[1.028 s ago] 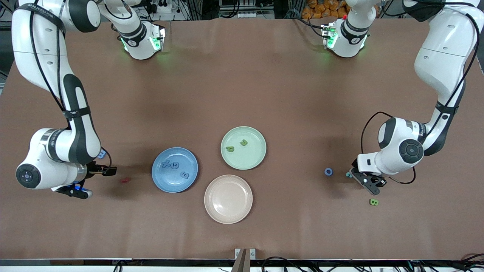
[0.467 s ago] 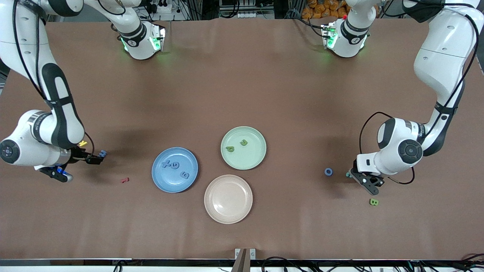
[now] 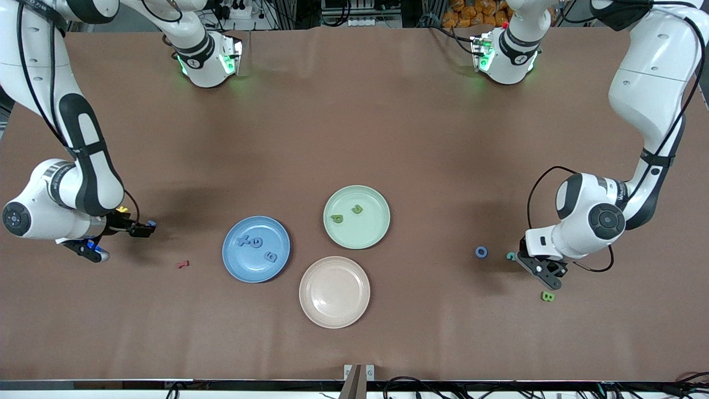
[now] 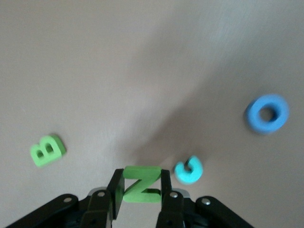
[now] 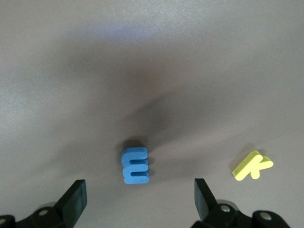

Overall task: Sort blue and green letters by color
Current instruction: 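Grasp the green Z with the left gripper while the right gripper reaches blue E, then carry the green Z toward the green plate with the left gripper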

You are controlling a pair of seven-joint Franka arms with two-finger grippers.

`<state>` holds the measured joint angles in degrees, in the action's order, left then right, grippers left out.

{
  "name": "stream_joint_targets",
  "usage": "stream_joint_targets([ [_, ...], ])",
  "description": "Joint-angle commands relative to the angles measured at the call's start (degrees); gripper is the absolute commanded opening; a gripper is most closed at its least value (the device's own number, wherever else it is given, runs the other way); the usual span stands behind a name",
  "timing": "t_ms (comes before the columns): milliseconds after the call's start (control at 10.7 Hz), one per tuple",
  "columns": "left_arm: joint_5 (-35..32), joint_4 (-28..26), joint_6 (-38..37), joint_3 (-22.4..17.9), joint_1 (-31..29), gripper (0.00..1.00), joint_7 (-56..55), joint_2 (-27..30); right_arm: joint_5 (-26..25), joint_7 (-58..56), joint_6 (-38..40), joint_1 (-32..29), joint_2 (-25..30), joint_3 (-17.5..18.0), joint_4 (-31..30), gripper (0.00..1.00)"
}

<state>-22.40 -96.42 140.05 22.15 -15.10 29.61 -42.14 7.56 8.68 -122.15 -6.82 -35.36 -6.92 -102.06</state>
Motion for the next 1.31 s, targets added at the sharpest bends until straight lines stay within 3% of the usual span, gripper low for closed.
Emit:
stream_joint_targets([
  [0, 0.1, 0.1, -2.5, 6.3, 1.5, 0.0, -11.2, 3.6, 0.4, 0.5, -3.9, 0.1, -0.9, 0.3, -1.5, 1.0],
  [187, 0.0, 0.1, -2.9, 9.6, 5.2, 0.0, -23.7, 3.6, 0.4, 0.4, -4.0, 0.3, -1.3, 0.3, -1.5, 1.0],
  [561, -0.5, 1.9, -2.9, 9.5, 19.7, 0.0, -43.7, 2.9, 0.4, 0.4, -4.0, 0.6, -1.5, 0.3, -1.5, 1.0],
  [748, -0.8, 3.1, -2.6, 8.8, 25.2, 0.0, -53.8, 1.8, 0.4, 0.4, -4.1, 0.5, -2.1, 0.3, -1.4, 0.93],
  [841, -0.8, 4.0, -2.6, 8.0, 28.1, 0.0, -59.3, 1.3, 0.4, -0.1, -4.2, 0.5, -2.1, 0.3, -1.5, 0.81],
  [1028, -0.6, 6.4, -2.5, 2.4, 37.2, 0.0, -65.5, 0.0, 0.3, -0.3, -4.1, 0.5, -2.1, 0.3, -1.5, 0.29],
  [1121, -0.6, 7.3, -2.5, -0.9, 42.1, 0.19, -69.4, -0.3, 0.1, -0.4, -4.1, 0.8, -2.0, 0.3, -1.5, 0.0],
  [1215, -1.2, 7.5, -2.5, -4.7, 45.0, 0.99, -69.5, 0.1, 0.0, -1.5, -3.9, 0.7, -2.0, 0.3, -1.4, 0.0],
])
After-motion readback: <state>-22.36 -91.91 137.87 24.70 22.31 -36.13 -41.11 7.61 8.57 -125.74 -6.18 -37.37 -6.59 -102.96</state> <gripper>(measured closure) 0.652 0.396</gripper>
